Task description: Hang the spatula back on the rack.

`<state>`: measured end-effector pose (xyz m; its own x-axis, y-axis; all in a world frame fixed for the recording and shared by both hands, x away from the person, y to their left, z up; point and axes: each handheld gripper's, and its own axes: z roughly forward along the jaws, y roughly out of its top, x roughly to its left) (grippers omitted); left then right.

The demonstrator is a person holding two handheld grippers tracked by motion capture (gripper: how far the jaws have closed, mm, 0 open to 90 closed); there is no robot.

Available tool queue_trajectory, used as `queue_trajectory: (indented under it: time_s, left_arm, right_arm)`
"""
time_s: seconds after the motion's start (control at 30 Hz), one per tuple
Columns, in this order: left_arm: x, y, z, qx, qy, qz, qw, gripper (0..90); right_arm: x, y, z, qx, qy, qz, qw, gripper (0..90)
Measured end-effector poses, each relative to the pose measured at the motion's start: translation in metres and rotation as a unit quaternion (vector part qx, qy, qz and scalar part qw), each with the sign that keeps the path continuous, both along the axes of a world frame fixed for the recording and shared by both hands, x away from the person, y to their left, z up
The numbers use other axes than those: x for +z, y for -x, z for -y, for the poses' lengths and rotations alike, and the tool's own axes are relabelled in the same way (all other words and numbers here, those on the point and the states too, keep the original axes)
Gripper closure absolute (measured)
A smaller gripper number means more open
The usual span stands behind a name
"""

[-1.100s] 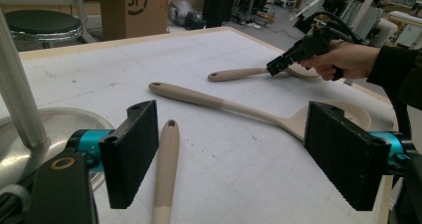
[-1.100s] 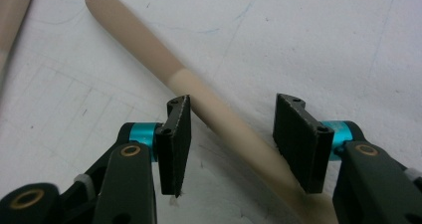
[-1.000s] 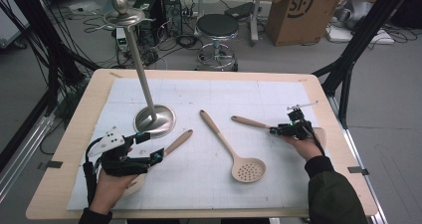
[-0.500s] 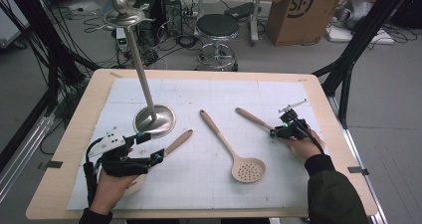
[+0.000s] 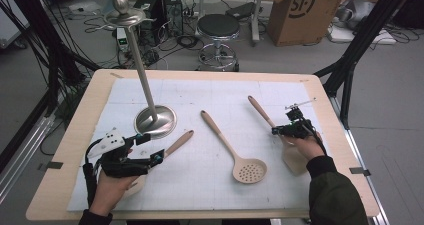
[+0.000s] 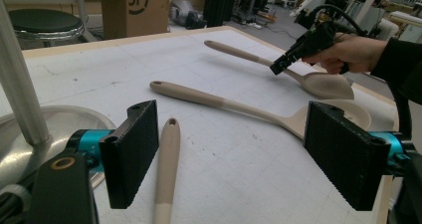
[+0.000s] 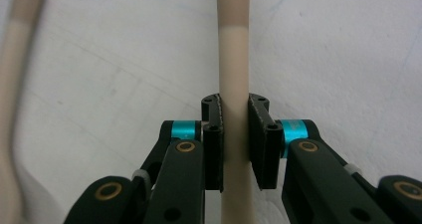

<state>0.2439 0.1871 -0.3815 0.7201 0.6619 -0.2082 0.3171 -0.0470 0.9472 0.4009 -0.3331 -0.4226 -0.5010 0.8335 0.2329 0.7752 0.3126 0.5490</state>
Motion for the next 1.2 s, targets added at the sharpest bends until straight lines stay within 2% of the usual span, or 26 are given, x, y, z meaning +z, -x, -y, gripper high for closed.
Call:
queue_trajectory:
  time_s: [0.07,0.17,0.33,0.47,0.6,0.73,0.93,1.2]
  left_arm:
    - [0.0,0.001,0.0,0.001,0.001,0.001,1.0,22.6]
    - [0.001,0.001,-0.001,0.002,0.002,0.002,1.0,22.7]
    - [0.0,0.002,-0.001,-0.001,0.003,0.0,1.0,22.7]
    - [-0.001,0.002,0.0,-0.002,0.006,-0.001,1.0,23.0]
    - [-0.002,0.002,0.001,-0.004,0.004,-0.002,1.0,23.1]
    - [-0.001,0.002,0.001,-0.004,0.006,-0.003,1.0,23.1]
    - [-0.001,0.003,0.002,-0.008,0.006,-0.002,0.9999,23.1]
    - [0.0,0.005,-0.002,-0.008,0.017,-0.001,0.9998,23.1]
  right_arm:
    - [0.001,-0.001,0.0,0.001,-0.025,0.003,0.9997,78.7]
    - [0.005,-0.001,0.0,-0.001,-0.044,0.016,0.9989,78.7]
    - [0.012,0.001,0.001,-0.008,-0.09,0.039,0.9952,78.7]
    - [0.019,0.003,-0.004,-0.001,-0.115,0.06,0.9915,78.7]
    - [0.028,0.0,-0.019,0.01,-0.128,0.083,0.9883,78.7]
    - [0.04,-0.002,-0.032,0.02,-0.146,0.106,0.9833,78.6]
    - [0.056,-0.005,-0.061,0.044,-0.176,0.124,0.9755,78.6]
    - [0.068,0.0,-0.09,0.067,-0.209,0.157,0.963,78.6]
